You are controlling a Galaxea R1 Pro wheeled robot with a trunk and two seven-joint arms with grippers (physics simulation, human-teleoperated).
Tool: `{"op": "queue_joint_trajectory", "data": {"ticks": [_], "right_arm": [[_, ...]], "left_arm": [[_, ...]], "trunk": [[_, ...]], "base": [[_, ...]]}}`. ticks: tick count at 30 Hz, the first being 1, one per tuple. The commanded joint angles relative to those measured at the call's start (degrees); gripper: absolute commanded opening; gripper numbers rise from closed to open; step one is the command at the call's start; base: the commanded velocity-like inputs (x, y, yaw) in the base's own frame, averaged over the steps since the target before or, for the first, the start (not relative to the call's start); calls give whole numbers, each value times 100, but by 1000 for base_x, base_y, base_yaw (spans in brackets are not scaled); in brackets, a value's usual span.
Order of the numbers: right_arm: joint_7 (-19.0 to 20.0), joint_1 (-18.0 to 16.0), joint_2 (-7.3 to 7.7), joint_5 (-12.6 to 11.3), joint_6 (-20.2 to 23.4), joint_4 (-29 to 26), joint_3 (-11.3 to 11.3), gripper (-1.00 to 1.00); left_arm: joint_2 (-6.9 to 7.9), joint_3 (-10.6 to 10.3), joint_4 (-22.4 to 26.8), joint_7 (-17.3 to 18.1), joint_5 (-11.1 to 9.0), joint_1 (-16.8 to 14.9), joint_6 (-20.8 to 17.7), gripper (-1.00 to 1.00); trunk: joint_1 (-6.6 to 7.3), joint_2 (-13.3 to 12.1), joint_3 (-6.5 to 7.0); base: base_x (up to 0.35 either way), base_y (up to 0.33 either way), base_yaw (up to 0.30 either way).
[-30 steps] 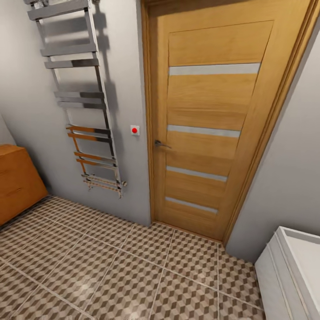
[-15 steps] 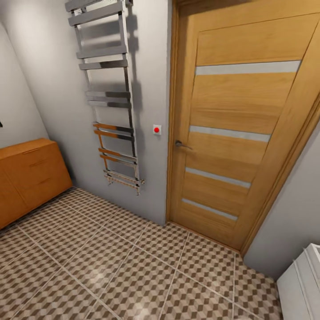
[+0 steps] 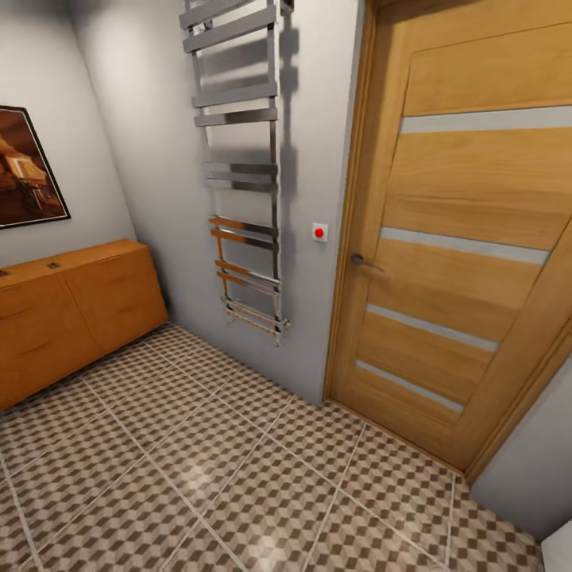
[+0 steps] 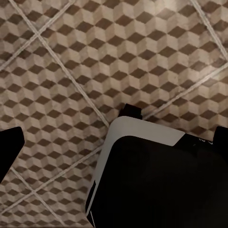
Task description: Take the four mousetraps from the cabinet in the bathroom and place them on the bathroom floor. Make sure all four end up on the same floor surface, and ensure that at least two of them are either under or directly next to the same bathroom sink.
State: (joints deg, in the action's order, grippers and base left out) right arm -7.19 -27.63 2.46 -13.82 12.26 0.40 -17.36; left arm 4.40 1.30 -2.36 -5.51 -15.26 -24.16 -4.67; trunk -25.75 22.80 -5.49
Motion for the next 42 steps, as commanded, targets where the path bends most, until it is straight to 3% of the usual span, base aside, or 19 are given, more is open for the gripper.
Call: {"op": "queue_joint_trajectory", "data": {"ticks": [1, 42], "right_arm": [[-13, -5, 0, -56, 15, 2, -51, 100], [-11, -5, 0, -51, 13, 2, -55, 100]], "left_arm": [[-1, 11, -10, -11, -21, -9, -8, 100], [3, 11, -10, -11, -22, -10, 0, 100]], "trunk": [[-3, 12, -12], [-3, 12, -12]], "base": [[0, 0, 291], [5, 0, 291]]}}
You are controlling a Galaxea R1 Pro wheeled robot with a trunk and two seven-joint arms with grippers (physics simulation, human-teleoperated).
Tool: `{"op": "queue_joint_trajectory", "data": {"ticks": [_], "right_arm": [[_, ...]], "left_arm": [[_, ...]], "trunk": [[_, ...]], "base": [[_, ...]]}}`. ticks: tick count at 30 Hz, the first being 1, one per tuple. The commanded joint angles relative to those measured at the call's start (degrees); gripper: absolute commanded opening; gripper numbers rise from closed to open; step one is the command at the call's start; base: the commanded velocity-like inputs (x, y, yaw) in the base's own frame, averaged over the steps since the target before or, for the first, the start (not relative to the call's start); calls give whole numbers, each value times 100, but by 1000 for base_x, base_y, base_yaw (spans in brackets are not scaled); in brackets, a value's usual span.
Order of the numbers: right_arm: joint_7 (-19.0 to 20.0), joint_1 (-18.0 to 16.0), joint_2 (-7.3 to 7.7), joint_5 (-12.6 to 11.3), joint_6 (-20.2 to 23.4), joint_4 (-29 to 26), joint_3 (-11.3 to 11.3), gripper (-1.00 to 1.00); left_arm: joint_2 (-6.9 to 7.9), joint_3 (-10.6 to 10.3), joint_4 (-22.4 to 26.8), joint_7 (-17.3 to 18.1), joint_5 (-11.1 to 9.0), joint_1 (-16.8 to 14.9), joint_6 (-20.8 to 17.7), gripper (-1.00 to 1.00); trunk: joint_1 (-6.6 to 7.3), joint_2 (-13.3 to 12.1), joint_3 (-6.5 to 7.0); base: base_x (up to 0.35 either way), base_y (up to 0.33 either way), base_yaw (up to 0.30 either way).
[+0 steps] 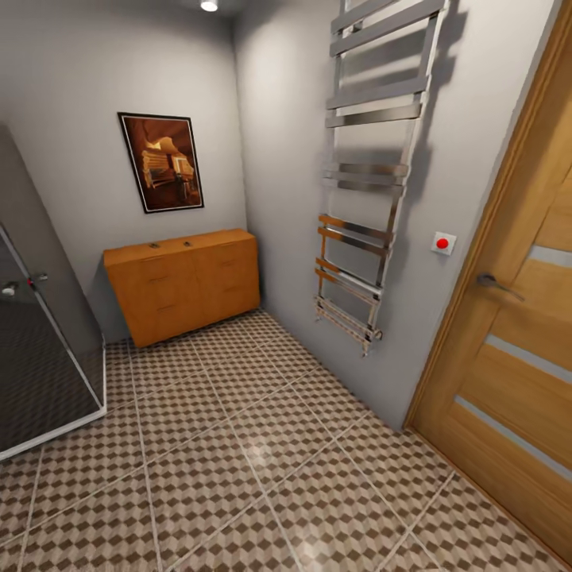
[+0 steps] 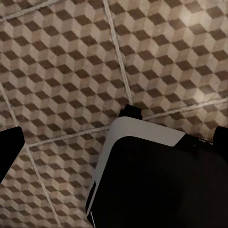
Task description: Take the four mousetraps from the cabinet in the bathroom and place them on the bathroom floor. Make sure all four end up on the same floor surface, and ensure that at least two of them are either under or directly next to the same bathroom sink.
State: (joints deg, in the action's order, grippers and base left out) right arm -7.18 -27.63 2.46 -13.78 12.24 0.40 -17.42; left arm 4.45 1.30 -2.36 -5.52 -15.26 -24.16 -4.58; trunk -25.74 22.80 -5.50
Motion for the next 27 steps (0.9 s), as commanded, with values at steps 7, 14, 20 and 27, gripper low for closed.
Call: {"op": "queue_joint_trajectory", "data": {"ticks": [7, 14, 20, 27], "right_arm": [[-11, -5, 0, -55, 16, 3, -50, 100], [-11, -5, 0, -55, 16, 3, -51, 100], [-11, -5, 0, -55, 16, 2, -51, 100], [-11, -5, 0, -55, 16, 2, -51, 100]], "left_arm": [[2, 11, -10, -11, -24, -11, -12, 100], [3, 11, -10, -12, -27, -10, -15, 100], [4, 11, -10, -11, -28, -11, -14, 100], [4, 11, -10, -11, -29, -10, -16, 100]], "trunk": [[-4, 11, -12], [-4, 11, -12], [-4, 11, -12], [-4, 11, -12]], "base": [[135, 0, 291], [244, 0, 291], [309, 0, 291], [328, 0, 291]]}}
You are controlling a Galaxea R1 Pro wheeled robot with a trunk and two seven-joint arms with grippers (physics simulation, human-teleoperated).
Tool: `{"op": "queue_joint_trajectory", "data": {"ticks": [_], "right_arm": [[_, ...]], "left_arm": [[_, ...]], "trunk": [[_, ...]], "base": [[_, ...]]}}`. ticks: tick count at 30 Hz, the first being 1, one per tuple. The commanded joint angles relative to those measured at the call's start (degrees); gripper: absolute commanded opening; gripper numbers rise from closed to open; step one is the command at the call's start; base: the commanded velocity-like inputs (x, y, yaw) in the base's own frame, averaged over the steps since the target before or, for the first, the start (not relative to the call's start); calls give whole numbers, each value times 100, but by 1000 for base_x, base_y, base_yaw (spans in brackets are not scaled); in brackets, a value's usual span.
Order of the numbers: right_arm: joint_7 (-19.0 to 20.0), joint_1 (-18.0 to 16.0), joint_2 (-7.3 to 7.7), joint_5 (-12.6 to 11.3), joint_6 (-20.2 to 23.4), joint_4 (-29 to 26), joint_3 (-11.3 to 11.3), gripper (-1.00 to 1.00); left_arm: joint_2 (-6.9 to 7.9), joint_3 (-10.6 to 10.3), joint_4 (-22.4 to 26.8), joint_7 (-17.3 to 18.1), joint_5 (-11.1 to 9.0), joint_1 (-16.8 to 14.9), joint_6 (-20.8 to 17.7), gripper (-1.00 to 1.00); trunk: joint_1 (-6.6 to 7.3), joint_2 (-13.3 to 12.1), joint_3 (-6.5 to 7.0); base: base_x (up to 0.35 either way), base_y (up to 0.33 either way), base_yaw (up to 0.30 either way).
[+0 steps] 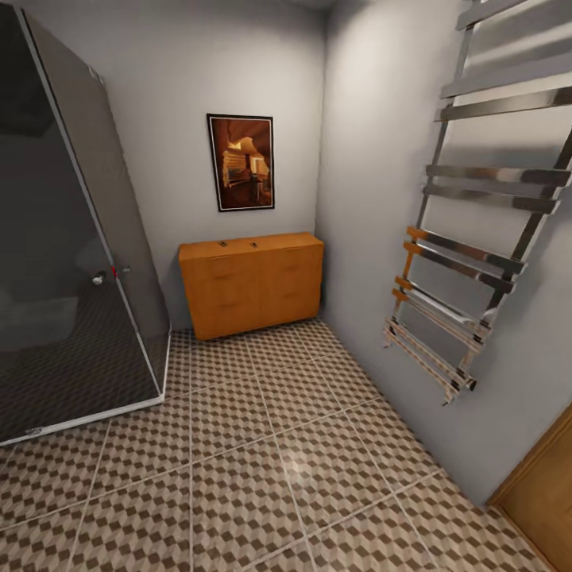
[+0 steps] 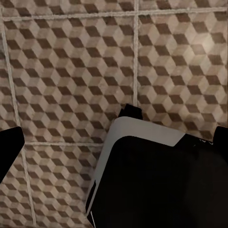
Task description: Take the four mousetraps from the cabinet in the bathroom and place them on the bathroom floor. Make sure all four end up on the same floor surface, and ensure that at least two of them are either under or directly next to the same bathroom sink.
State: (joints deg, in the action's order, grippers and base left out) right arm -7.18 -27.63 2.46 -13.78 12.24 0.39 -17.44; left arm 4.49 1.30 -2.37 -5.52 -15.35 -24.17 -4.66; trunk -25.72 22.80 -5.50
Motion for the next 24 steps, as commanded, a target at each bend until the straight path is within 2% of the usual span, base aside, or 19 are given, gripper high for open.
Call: {"op": "queue_joint_trajectory", "data": {"ticks": [1, 16, 24], "right_arm": [[-12, -5, 0, -54, 15, 3, -49, 100], [-12, -4, 0, -54, 15, 5, -49, 100], [-12, 1, 0, -52, 15, 5, -54, 100]], "left_arm": [[-1, 11, -9, -11, -21, -9, -8, 100], [-1, 18, -9, -11, -21, -9, -9, 100], [-1, 19, -4, -11, -21, -9, -9, 100]], "trunk": [[-7, 12, -12], [-7, 12, -11], [-7, 12, 29]], "base": [[333, 0, 291], [335, 0, 287], [336, 0, 134]]}}
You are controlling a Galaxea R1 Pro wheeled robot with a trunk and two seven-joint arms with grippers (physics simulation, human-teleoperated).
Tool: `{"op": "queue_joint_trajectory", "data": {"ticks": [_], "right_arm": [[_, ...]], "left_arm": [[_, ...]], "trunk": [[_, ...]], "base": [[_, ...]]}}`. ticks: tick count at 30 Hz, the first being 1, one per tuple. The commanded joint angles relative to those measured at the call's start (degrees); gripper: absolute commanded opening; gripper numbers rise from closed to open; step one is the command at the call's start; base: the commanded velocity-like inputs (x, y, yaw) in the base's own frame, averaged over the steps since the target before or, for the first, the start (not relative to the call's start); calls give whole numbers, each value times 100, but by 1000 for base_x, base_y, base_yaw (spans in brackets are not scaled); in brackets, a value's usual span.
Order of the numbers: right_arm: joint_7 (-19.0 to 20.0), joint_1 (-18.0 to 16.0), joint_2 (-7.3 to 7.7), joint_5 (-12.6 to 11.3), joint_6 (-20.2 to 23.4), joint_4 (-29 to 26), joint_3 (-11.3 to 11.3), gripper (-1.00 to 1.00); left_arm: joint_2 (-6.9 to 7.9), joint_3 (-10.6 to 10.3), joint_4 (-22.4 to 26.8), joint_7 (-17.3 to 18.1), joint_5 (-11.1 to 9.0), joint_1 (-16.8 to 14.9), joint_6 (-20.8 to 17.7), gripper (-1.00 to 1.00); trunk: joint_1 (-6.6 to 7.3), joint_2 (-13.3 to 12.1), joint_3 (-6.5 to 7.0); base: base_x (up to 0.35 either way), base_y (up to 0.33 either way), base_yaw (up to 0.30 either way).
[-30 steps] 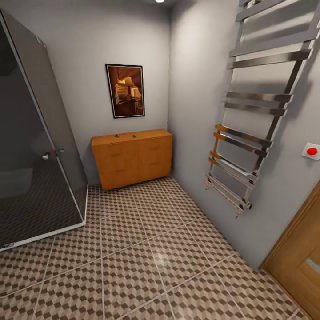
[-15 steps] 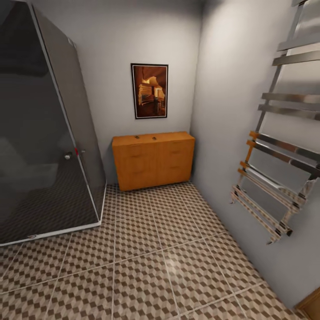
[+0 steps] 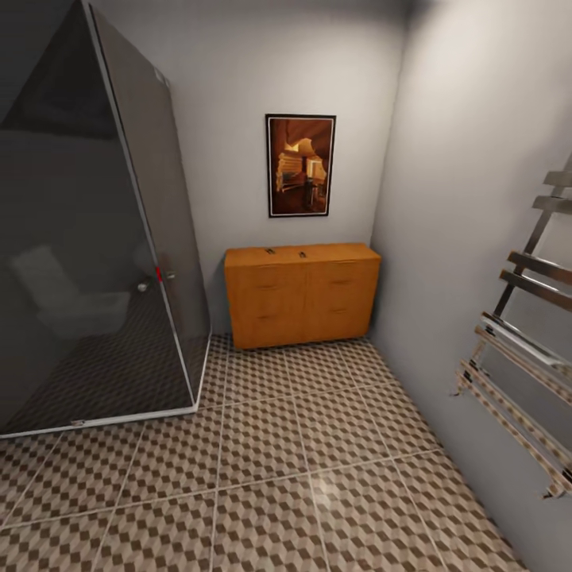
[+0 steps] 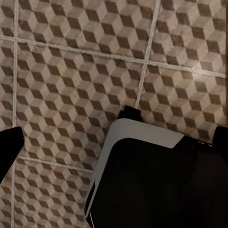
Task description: Take the four mousetraps from the cabinet in the bathroom and place them on the bathroom floor. Make sure all four end up on the same floor surface, and ensure that at least two of them are either under or directly next to the same bathroom sink.
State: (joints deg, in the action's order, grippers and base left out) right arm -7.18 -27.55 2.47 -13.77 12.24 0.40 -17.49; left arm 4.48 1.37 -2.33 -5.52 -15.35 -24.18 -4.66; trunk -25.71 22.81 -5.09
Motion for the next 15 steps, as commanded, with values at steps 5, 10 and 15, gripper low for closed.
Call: {"op": "queue_joint_trajectory", "data": {"ticks": [5, 10, 15], "right_arm": [[-12, -5, -1, -53, 15, 4, -61, 100], [-12, -5, -1, -53, 15, 4, -66, 100], [-12, -5, -1, -55, 15, 4, -69, 100]], "left_arm": [[0, 12, -7, -10, -21, -8, -9, 100], [0, 12, -8, -10, -21, -10, -9, 100], [0, 12, -7, -10, -21, -9, -9, 100]], "trunk": [[-7, 11, 28], [-7, 11, 71], [-7, 11, 114]], "base": [[336, 0, 37], [336, 0, 13], [336, 0, 5]]}}
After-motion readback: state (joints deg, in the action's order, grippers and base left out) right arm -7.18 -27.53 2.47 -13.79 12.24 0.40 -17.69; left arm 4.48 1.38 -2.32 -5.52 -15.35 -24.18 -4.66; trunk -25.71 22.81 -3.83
